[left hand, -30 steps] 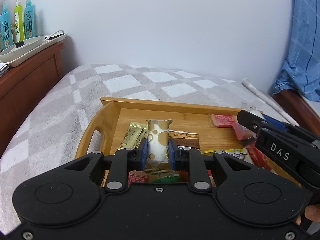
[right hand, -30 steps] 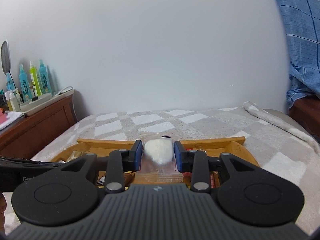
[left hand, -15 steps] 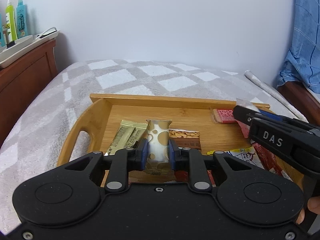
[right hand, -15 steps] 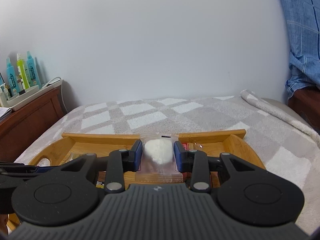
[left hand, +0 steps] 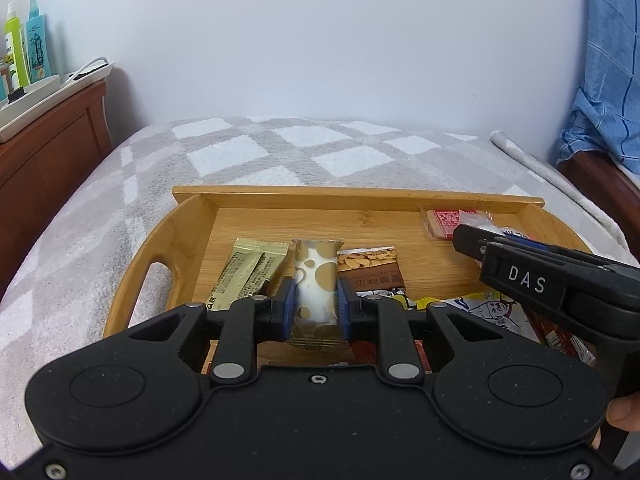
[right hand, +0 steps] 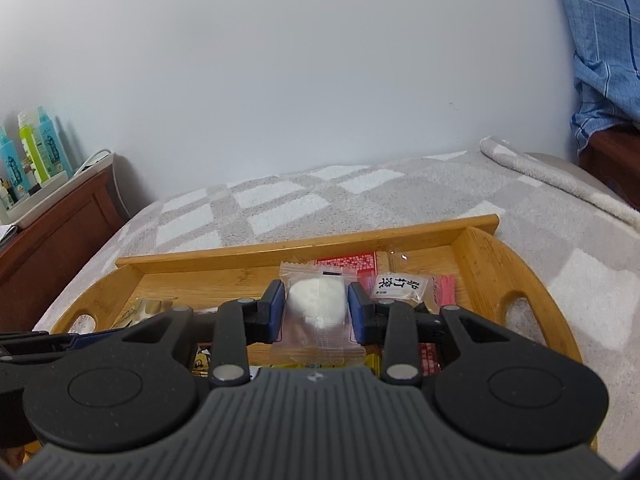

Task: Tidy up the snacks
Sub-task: 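Carry the gold-spotted bar with the left tool while the right tool carries the white cake over the tray, then open the left tool on the tray while the right tool releases the white cake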

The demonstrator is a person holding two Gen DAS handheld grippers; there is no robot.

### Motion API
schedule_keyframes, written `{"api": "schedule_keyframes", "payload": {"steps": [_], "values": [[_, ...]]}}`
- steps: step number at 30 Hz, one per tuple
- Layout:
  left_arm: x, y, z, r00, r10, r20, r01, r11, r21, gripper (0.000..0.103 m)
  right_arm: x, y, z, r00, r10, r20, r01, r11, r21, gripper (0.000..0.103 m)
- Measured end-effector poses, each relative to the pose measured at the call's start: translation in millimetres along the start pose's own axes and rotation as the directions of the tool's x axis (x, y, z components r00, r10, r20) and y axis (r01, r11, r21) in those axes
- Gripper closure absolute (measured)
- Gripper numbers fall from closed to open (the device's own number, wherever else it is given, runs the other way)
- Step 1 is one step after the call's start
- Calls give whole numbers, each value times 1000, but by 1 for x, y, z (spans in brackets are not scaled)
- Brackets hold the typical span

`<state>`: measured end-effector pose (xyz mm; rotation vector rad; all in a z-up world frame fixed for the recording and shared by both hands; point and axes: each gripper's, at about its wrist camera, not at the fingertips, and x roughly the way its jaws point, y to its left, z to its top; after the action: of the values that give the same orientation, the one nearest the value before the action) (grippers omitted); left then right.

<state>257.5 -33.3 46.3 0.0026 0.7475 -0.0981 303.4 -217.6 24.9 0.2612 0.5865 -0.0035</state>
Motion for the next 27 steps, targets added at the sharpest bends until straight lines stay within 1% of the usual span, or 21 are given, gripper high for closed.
{"api": "schedule_keyframes", "payload": {"steps": [5,9,17,27], "values": [[1,-2,1,1000,5,-18,-5,1000,18,82,2,-1,0,1000,-4,-15,4,1000,3,64],[2,-1,2,1000,6,-27,-5,1000,14,82,5,-2,1,999,-5,-34,5,1000,12,64],[3,-1,3,1000,7,-29,-6,1000,14,82,6,-5,0,999,0,-40,1,1000,18,63],[9,2,2,998,7,-55,-7,1000,1,81,8,-4,0,999,1,-50,-1,1000,14,63]]}}
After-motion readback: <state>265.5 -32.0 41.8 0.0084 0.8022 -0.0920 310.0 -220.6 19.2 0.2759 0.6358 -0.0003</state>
